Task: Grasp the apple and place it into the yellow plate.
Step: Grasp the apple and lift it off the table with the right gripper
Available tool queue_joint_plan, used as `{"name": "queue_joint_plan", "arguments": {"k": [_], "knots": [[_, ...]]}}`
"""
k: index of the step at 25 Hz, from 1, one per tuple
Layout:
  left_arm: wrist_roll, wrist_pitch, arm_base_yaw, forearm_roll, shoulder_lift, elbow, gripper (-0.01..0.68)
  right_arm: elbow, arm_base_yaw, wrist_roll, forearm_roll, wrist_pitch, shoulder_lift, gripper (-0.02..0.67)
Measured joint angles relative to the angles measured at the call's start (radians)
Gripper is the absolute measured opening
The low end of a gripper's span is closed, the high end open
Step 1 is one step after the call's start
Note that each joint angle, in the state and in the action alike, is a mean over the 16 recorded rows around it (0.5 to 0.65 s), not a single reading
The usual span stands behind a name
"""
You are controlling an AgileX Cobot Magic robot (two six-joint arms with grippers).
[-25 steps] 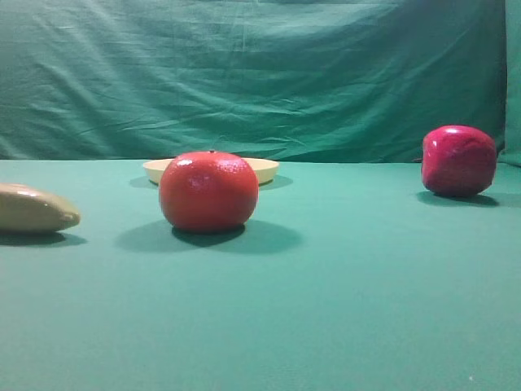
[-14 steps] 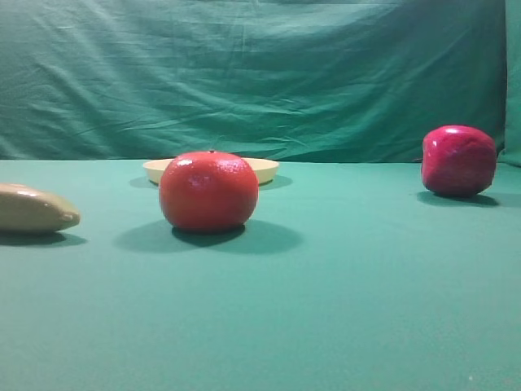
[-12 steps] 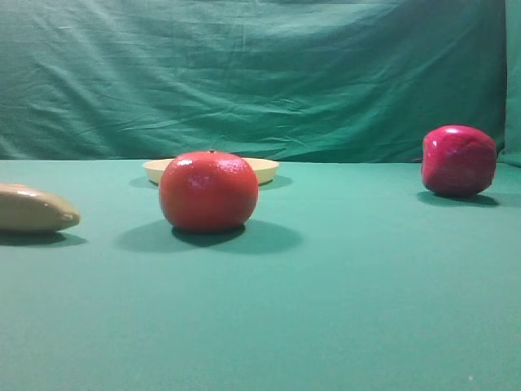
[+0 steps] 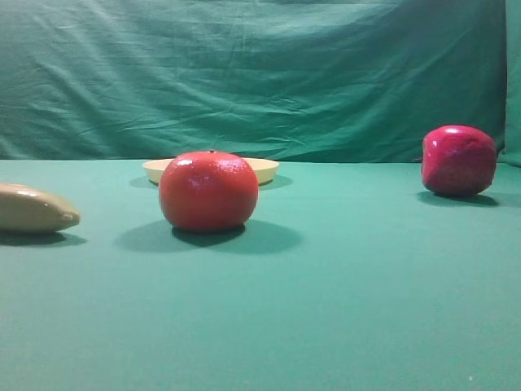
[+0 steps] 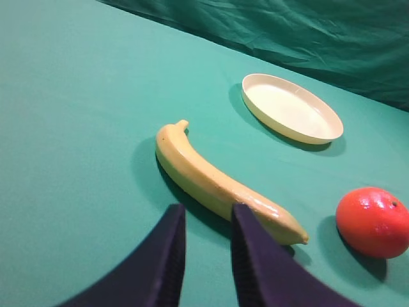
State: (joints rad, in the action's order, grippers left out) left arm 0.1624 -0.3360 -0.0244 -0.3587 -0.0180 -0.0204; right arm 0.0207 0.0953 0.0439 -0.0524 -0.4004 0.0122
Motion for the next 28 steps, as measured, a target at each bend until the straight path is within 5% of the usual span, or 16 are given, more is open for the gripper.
{"name": "queue_joint_plan", "arguments": {"k": [18, 28], "knots": [[0.0, 0.0, 0.0, 0.0, 0.0, 0.0, 0.157, -0.014, 0.0, 0.017, -0.001, 0.221, -0.007, 0.0], [0.0, 0.0, 0.0, 0.0, 0.0, 0.0, 0.157, -0.194, 0.0, 0.006, -0.045, 0.234, -0.217, 0.0]]}}
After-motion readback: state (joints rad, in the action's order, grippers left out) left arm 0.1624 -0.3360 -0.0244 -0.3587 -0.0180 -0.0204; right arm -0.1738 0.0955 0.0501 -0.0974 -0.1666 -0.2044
